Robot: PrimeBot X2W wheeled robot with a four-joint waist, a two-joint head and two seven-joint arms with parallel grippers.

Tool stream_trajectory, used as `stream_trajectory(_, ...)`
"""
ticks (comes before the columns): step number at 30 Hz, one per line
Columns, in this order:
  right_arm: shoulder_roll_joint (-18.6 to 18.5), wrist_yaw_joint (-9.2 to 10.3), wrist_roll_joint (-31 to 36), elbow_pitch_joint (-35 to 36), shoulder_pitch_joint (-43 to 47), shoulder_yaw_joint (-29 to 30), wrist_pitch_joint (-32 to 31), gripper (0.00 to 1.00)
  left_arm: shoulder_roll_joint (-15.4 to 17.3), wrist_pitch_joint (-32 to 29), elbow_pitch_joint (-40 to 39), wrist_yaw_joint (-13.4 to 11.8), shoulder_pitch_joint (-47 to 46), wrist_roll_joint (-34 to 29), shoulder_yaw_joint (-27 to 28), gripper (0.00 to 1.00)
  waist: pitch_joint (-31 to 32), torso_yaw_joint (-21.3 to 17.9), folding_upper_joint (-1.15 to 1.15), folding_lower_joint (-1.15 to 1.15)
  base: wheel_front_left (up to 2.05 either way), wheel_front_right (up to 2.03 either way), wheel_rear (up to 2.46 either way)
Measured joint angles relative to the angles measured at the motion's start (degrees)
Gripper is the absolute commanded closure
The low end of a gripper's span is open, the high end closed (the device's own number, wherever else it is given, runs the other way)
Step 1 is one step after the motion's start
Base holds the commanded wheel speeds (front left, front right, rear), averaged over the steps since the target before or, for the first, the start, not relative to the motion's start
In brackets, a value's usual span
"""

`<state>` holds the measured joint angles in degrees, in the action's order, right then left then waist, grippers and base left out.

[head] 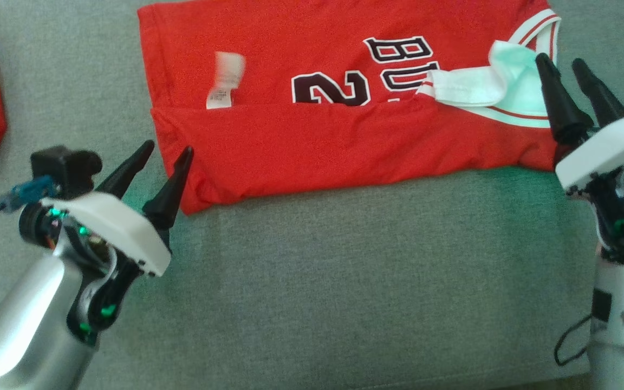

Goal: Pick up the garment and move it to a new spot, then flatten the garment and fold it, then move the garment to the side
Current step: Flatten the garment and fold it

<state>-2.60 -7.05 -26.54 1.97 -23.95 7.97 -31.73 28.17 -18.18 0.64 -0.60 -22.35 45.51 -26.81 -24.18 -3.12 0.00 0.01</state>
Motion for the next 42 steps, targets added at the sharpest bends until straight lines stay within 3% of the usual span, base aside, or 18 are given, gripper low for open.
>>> stream_trajectory(6, -1.85, 0.00, 4.58, 2.61, 6.56, -1.42, 2.76, 0.00, 0.08, 2.21, -4.03, -1.70, 6.61, 2.85, 2.00, 0.00, 1.31, -0.52, 0.00, -0.01, 0.00, 0.00, 0.00)
stream_trajectory(13, -4.63, 0.00, 12.40, -0.76, 11.08, 0.29, 2.43, 0.00, -0.37, 2.20, -4.43, -2.77, 10.18, 3.42, 1.60, 0.00, 0.20, -0.51, 0.00, -0.01, 0.00, 0.00, 0.00)
stream_trajectory(25, -4.68, 0.00, 12.91, -7.55, 6.87, -2.37, -0.04, 0.00, -3.12, 1.72, 0.58, 0.19, 4.79, 3.85, -1.20, 0.00, -0.86, 0.01, 0.00, -0.01, 0.00, 0.00, 0.00)
stream_trajectory(26, -4.68, 0.00, 12.78, -7.68, 6.83, -2.42, -0.04, 0.00, -3.18, 1.53, 0.79, 0.33, 4.68, 3.86, -1.27, 0.08, -0.82, -0.07, 0.00, -0.01, 0.00, 0.00, 0.00)
stream_trajectory(27, -4.70, 0.00, 12.39, -7.97, 6.73, -2.59, -0.08, 0.00, -3.18, 1.32, 1.00, 0.71, 4.59, 3.86, -1.43, 0.42, -0.76, -0.17, 0.00, 0.00, 0.00, 0.00, 0.00)
stream_trajectory(28, -4.80, 0.00, 11.88, -8.29, 6.58, -3.04, -0.43, 0.00, -3.16, 1.07, 1.18, 1.19, 4.48, 3.86, -1.64, 1.00, -0.70, -0.26, 0.00, -0.01, 0.00, 0.00, 0.00)
stream_trajectory(29, -4.98, 0.00, 11.41, -8.62, 6.37, -3.56, -0.56, 0.27, -3.12, 0.60, 1.43, 1.42, 4.35, 3.87, -1.97, 1.00, -0.65, -0.36, 0.00, -0.01, 0.00, 0.00, 0.00)
stream_trajectory(30, -5.16, 0.00, 10.88, -9.16, 6.03, -3.77, -0.55, 0.98, -3.09, 0.49, 1.96, 2.04, 4.21, 4.00, -2.44, 1.00, -0.55, -0.44, 0.00, -0.01, 0.00, 0.00, 0.00)
stream_trajectory(37, -8.23, -0.01, 5.10, -11.04, 5.39, -3.72, -1.05, 1.00, -1.20, -3.43, 2.52, 4.89, 4.21, 8.20, -2.98, 1.00, 2.00, -0.04, 0.00, 0.00, 0.00, 0.00, 0.00)
stream_trajectory(42, -15.28, -0.01, -2.48, -5.42, 8.86, -4.86, -8.21, 1.00, 3.58, -6.22, -4.49, 6.17, 8.81, 11.99, -2.88, 1.00, 4.37, 0.19, 0.00, -0.01, 0.00, 0.00, 0.00)
